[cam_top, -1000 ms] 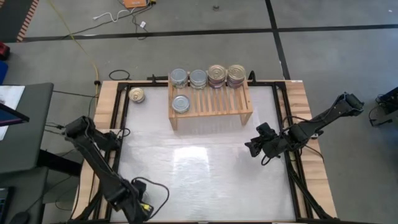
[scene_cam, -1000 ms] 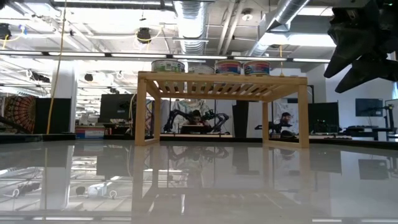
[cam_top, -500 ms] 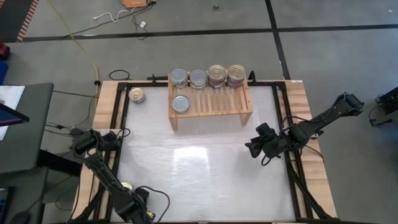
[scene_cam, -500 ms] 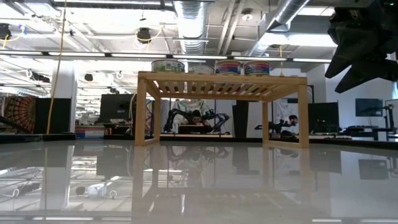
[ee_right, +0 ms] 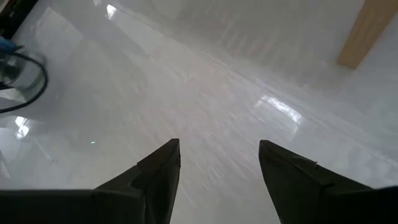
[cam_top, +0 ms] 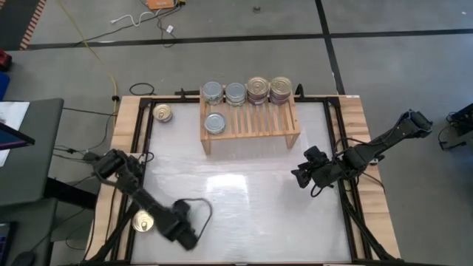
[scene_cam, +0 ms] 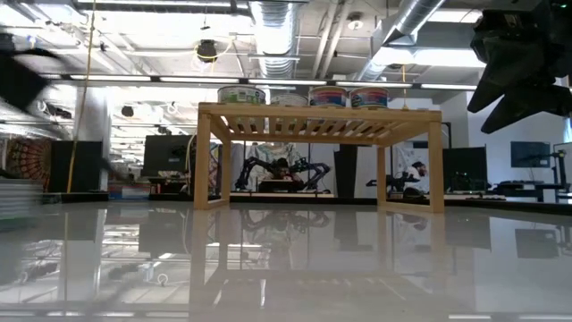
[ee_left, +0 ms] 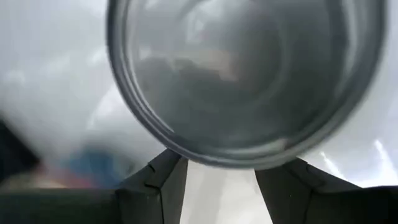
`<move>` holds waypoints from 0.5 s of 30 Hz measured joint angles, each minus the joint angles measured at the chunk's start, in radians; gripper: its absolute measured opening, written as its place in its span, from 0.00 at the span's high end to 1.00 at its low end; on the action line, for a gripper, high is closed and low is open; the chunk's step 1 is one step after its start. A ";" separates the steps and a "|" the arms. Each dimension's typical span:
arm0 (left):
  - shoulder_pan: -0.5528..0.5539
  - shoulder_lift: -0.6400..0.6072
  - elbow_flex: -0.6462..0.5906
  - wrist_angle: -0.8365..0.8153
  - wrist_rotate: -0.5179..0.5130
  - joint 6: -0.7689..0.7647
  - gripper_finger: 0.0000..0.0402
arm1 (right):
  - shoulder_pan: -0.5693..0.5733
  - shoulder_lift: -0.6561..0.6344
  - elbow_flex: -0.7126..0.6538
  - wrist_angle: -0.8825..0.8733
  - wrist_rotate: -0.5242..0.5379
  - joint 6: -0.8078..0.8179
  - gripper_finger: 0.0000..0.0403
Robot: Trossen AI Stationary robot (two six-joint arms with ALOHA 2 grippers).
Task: Stack canned seafood by type on shelf
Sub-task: Move the green tuna can to the center of the table
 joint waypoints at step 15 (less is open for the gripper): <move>0.273 -0.119 0.177 0.067 -0.368 0.575 0.57 | 0.001 0.000 0.000 0.001 0.000 0.014 0.39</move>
